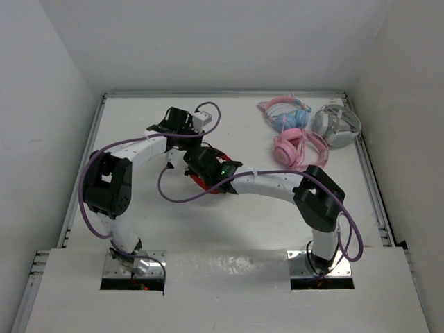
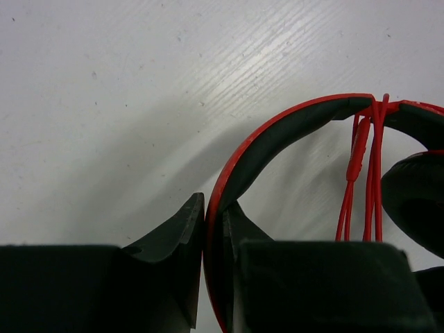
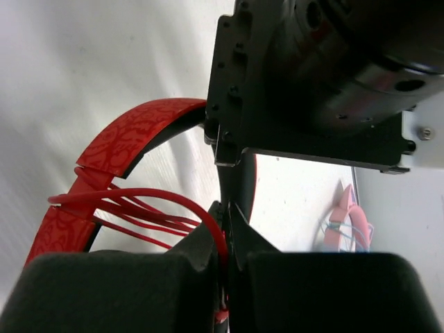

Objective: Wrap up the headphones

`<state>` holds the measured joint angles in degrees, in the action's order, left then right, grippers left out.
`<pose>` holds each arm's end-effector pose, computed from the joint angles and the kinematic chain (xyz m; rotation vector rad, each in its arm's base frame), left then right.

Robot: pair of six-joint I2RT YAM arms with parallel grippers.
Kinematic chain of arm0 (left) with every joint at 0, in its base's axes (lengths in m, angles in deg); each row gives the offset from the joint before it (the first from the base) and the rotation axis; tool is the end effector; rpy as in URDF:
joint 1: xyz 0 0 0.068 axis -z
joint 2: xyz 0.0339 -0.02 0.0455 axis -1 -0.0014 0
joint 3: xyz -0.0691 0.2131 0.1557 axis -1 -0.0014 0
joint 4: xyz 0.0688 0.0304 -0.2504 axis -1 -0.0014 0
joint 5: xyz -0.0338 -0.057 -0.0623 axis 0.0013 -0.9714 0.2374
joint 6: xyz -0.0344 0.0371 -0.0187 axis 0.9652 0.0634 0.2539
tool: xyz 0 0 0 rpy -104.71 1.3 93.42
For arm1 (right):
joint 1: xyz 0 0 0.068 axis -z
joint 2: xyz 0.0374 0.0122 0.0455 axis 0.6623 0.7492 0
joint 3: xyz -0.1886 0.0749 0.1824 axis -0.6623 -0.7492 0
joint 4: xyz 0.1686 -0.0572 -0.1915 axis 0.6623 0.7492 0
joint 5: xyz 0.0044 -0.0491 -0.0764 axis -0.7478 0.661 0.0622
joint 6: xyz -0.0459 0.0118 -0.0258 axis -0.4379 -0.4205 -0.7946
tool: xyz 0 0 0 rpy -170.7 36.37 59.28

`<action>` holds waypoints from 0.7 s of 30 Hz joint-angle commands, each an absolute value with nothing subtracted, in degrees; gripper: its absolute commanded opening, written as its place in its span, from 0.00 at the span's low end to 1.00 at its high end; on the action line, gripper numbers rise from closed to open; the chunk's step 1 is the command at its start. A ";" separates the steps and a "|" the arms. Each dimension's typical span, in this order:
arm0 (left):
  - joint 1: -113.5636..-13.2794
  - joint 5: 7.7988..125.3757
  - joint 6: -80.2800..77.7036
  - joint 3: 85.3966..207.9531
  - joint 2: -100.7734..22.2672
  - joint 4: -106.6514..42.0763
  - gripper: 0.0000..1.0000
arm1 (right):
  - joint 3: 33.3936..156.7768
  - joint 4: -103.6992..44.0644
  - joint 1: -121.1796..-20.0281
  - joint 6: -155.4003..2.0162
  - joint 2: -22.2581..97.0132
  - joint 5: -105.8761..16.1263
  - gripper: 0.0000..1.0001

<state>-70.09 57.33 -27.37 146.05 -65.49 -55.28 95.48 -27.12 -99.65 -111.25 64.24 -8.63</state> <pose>0.3570 -0.1400 0.2172 0.8492 2.2966 -0.4166 0.2396 0.3538 0.2254 -1.2232 1.7192 -0.2301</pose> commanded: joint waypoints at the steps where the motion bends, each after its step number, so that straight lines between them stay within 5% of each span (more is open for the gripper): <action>1: -70.93 51.56 -24.20 145.26 -65.36 -54.60 0.00 | 98.03 -40.88 -98.79 -105.74 57.20 -3.84 0.00; 10: -71.38 50.95 -30.09 140.78 -56.84 -52.85 0.00 | 84.42 -43.77 -87.80 -105.91 51.14 -13.83 0.00; 21: -71.29 48.75 -31.76 140.86 -55.87 -53.81 0.00 | 81.94 -37.81 -84.28 -109.87 54.28 -24.57 0.07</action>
<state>-70.74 53.31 -29.53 141.18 -58.19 -50.38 81.73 -36.24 -87.50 -109.57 54.07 -25.79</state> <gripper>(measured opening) 0.117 0.060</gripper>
